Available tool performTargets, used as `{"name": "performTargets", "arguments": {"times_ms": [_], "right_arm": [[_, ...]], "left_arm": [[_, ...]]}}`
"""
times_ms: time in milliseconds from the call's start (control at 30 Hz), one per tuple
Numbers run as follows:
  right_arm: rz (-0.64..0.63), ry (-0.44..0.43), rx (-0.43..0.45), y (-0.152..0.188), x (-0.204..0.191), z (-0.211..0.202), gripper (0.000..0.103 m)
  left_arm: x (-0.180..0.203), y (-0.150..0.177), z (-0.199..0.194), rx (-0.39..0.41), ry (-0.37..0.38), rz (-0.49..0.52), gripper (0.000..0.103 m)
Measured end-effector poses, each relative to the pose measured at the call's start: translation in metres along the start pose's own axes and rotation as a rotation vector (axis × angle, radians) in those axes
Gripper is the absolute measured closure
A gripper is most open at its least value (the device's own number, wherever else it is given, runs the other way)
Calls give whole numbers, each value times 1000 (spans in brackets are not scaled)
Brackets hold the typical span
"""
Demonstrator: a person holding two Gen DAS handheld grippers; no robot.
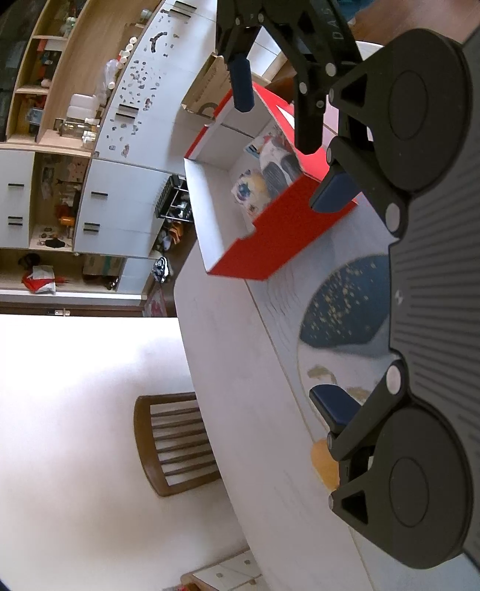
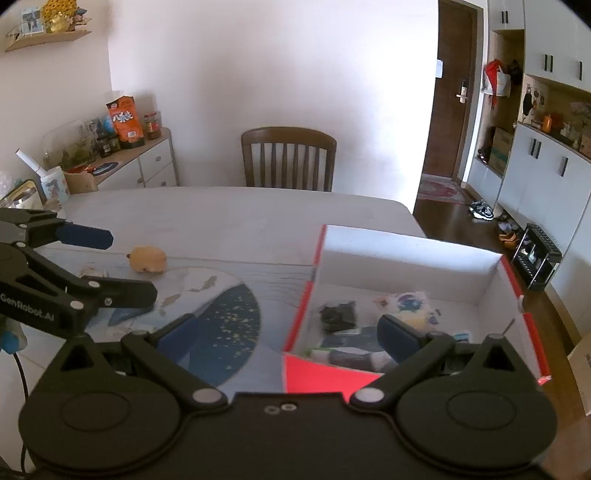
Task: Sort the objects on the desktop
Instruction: 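Move the left tool to the bunny plush while the right tool approaches the white cable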
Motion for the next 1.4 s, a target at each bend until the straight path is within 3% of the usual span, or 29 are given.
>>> {"name": "performTargets", "arguments": {"times_ms": [733, 1400], "right_arm": [[-42, -39, -39, -7, -93, 43, 0], [-58, -26, -129, 7, -133, 92, 0]], "left_arm": [[-94, 64, -25, -23, -70, -79, 3], [-150, 120, -4, -118, -125, -140, 3]]}}
Point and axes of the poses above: each gripper's, at about its wrist camera, not at the fingertips, and z roughly the way its jaws point, x to its right, y to its underside, the point moved 1 cm from there along z, roughly the way its jaws point, and after that the axes turned 5 degrees about -x, right-handed, at the moved point
